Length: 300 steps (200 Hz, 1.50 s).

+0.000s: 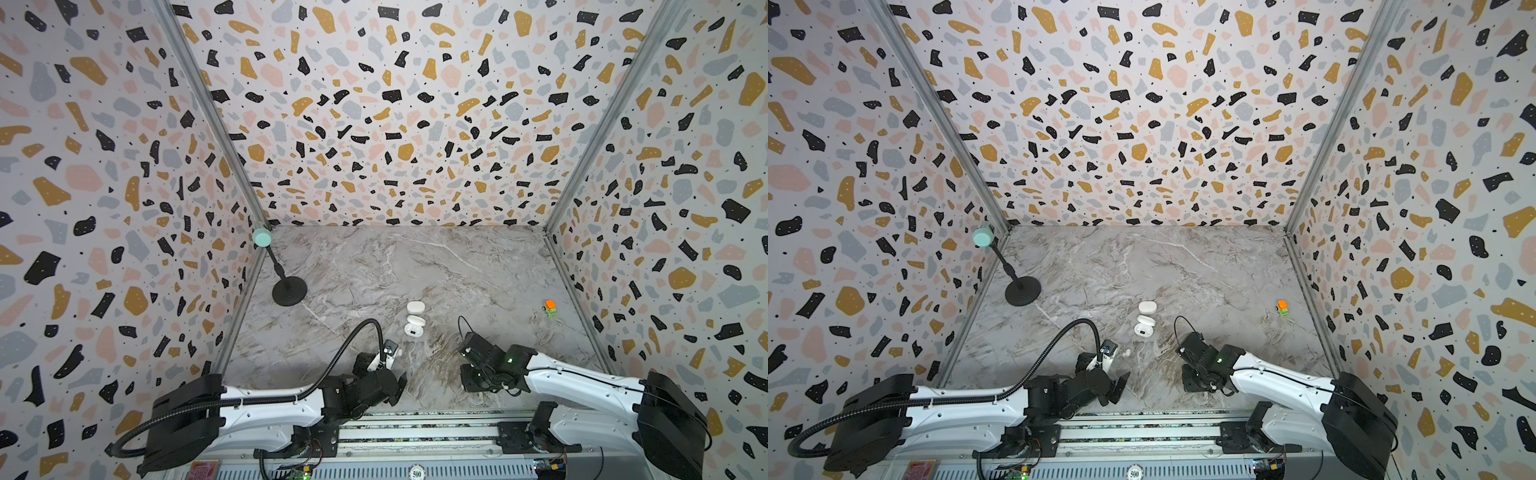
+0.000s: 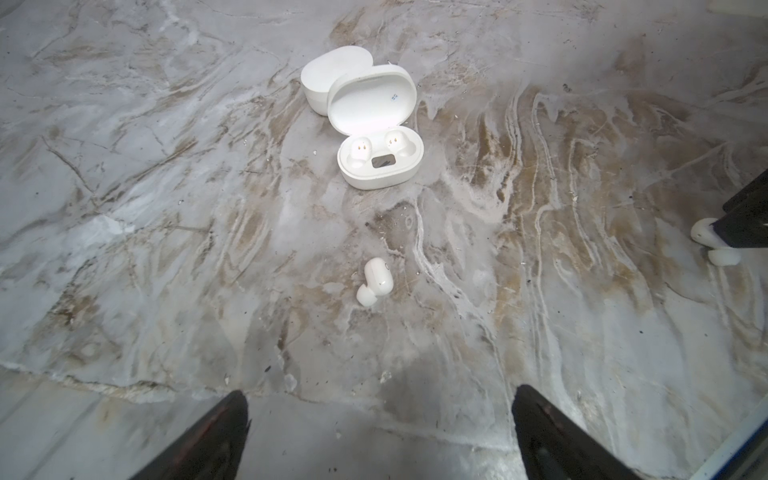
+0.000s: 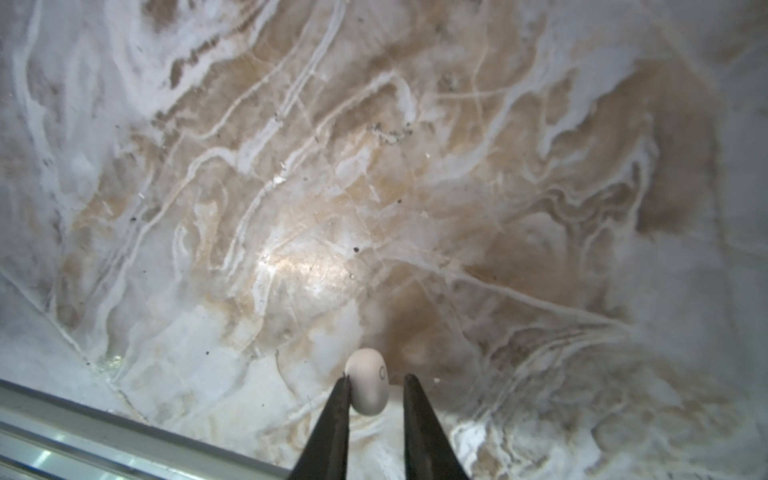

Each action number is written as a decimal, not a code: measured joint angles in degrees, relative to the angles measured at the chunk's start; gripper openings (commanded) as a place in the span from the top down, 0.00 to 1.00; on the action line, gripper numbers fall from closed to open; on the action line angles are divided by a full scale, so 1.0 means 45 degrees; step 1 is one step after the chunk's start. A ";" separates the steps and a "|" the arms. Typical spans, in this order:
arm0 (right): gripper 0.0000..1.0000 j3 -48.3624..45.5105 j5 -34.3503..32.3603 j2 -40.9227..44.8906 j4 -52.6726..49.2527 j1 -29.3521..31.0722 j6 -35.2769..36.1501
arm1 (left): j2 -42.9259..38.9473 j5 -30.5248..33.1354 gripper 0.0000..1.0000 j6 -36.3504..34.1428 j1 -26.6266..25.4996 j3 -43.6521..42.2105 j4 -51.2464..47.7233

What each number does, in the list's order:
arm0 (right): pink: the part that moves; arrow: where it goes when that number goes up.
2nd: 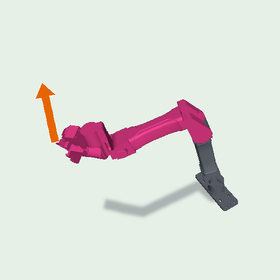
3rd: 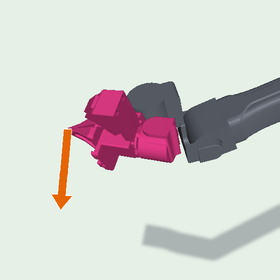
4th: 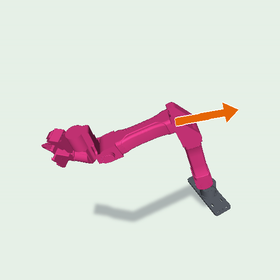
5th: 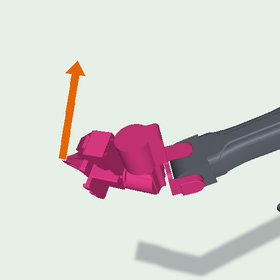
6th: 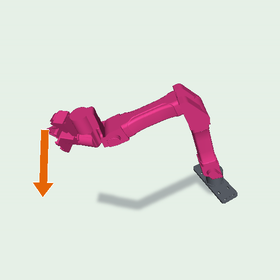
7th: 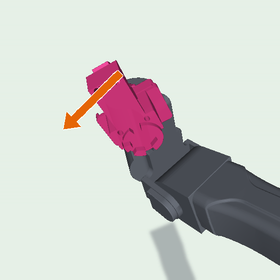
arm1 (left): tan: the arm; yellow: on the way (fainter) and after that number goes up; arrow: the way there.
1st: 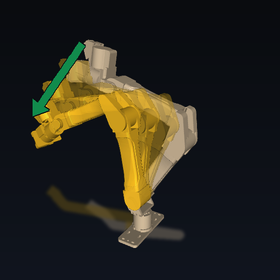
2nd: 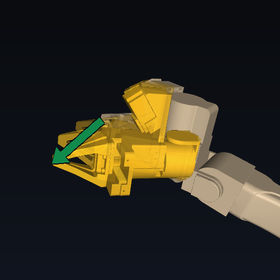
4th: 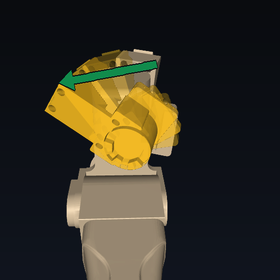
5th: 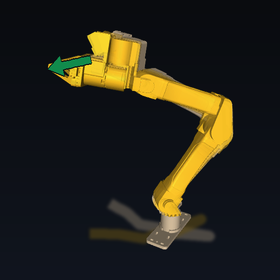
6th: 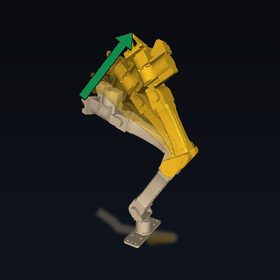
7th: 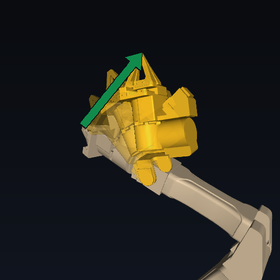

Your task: Insert the wireless bluetooth earbuds into the charging case

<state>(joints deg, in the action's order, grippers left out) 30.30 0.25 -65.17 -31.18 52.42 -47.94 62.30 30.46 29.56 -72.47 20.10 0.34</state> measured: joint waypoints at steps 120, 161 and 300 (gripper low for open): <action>0.80 -0.0107 0.0146 -0.0466 0.0432 -0.0078 0.0015 | 0.0015 0.0000 0.00 0.0000 0.0000 0.0019 0.0000; 0.82 -0.0107 0.0141 -0.0520 0.0491 -0.0092 0.0015 | 0.0015 0.0000 0.00 0.0000 0.0000 0.0019 0.0000; 0.87 0.0515 -0.0491 -0.0976 0.0296 -0.0102 0.0024 | -0.0495 -0.0005 0.00 0.0010 0.0000 0.0073 -0.0019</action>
<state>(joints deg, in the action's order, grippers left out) 32.62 -1.96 -69.56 -29.85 51.96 -47.83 60.07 30.44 29.61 -72.47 20.43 0.25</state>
